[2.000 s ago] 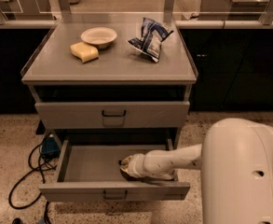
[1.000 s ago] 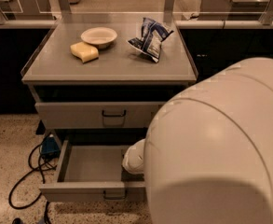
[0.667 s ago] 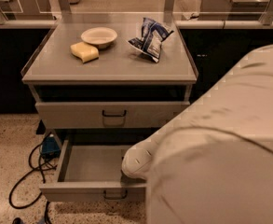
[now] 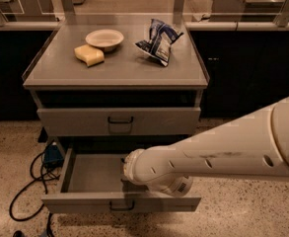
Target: Pick rxbar blueberry from middle drawer and place on counter
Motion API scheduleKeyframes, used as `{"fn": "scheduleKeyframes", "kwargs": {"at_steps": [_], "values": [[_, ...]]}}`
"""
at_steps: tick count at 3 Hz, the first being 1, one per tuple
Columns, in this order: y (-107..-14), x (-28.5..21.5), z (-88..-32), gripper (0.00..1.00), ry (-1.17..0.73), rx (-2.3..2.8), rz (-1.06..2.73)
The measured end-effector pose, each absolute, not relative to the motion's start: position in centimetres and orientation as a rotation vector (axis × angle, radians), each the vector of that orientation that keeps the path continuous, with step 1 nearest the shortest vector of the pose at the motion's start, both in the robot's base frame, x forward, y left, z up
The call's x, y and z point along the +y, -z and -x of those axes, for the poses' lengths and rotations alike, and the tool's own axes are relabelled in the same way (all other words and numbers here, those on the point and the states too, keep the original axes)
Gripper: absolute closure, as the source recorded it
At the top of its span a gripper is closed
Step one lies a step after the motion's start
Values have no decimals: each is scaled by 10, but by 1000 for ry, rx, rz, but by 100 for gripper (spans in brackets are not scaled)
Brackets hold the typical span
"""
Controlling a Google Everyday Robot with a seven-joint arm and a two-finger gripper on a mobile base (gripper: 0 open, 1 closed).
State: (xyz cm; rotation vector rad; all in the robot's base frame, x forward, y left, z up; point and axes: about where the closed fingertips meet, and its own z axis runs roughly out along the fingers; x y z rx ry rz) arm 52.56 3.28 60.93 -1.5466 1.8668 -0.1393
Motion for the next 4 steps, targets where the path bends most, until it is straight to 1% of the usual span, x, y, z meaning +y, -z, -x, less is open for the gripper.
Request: {"fn": "scheduleKeyframes", "kwargs": {"at_steps": [1, 2, 3, 4], "values": [[-610, 32, -528, 100, 146, 1862, 1551], [-643, 25, -554, 100, 184, 1830, 1484], [-709, 26, -584, 100, 239, 1710, 1421], [-785, 40, -600, 100, 308, 1568, 1375]]}}
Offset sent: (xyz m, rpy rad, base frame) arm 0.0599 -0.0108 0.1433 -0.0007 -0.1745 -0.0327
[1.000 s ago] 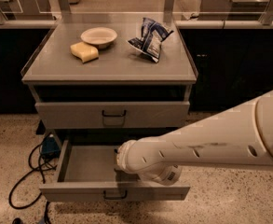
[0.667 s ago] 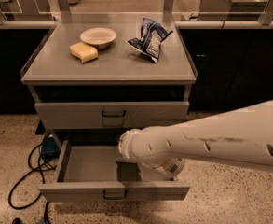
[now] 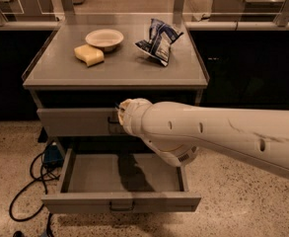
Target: Pick rxbar blueberry from middle drawer and place on counter
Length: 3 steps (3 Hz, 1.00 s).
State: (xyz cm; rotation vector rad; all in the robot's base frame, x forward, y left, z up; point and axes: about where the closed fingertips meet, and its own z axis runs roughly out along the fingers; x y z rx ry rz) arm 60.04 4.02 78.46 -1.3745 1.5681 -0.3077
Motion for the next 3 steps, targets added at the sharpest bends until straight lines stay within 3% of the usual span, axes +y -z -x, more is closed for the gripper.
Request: {"fn": "scheduleKeyframes", "kwargs": {"at_steps": [2, 3], "values": [[-828, 55, -610, 100, 361, 1475, 1362], [-908, 99, -621, 100, 408, 1304, 1339]]}}
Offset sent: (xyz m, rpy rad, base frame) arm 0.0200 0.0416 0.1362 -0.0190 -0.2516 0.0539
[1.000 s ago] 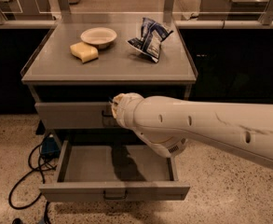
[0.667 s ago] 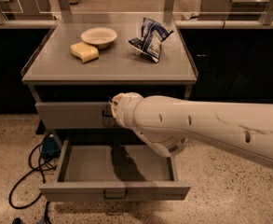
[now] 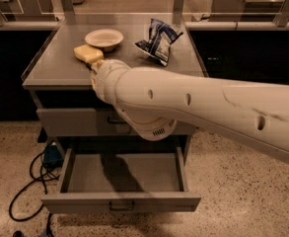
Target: Pick rxbar blueberry from middle drawer and place on counter
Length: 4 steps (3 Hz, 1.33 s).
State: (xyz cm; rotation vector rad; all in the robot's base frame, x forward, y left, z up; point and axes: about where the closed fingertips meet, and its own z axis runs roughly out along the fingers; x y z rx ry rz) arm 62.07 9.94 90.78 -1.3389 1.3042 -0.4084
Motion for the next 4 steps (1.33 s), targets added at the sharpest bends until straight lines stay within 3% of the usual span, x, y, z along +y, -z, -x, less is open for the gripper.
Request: {"fn": "scheduleKeyframes", "kwargs": {"at_steps": [1, 2, 4], "values": [[-1011, 141, -633, 100, 456, 1138, 1243], [-1011, 141, -637, 100, 457, 1135, 1249], [-1084, 126, -700, 100, 494, 1074, 1152]]}}
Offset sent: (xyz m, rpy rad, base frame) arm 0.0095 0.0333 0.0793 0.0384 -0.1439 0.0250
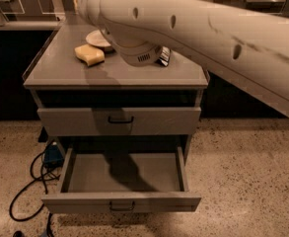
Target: Pick rxbar blueberry from middle drawer and place on counter
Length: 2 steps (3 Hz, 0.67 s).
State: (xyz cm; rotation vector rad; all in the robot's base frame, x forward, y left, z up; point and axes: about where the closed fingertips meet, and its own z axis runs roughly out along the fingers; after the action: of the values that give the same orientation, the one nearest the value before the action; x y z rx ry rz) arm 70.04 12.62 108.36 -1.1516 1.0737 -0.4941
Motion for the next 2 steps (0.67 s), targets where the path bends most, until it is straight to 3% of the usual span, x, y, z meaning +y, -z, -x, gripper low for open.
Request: {"fn": "scheduleKeyframes", "kwargs": {"at_steps": [1, 2], "values": [[-1110, 105, -727, 100, 536, 1071, 1083], [-1081, 69, -751, 100, 587, 1141, 1095]]}}
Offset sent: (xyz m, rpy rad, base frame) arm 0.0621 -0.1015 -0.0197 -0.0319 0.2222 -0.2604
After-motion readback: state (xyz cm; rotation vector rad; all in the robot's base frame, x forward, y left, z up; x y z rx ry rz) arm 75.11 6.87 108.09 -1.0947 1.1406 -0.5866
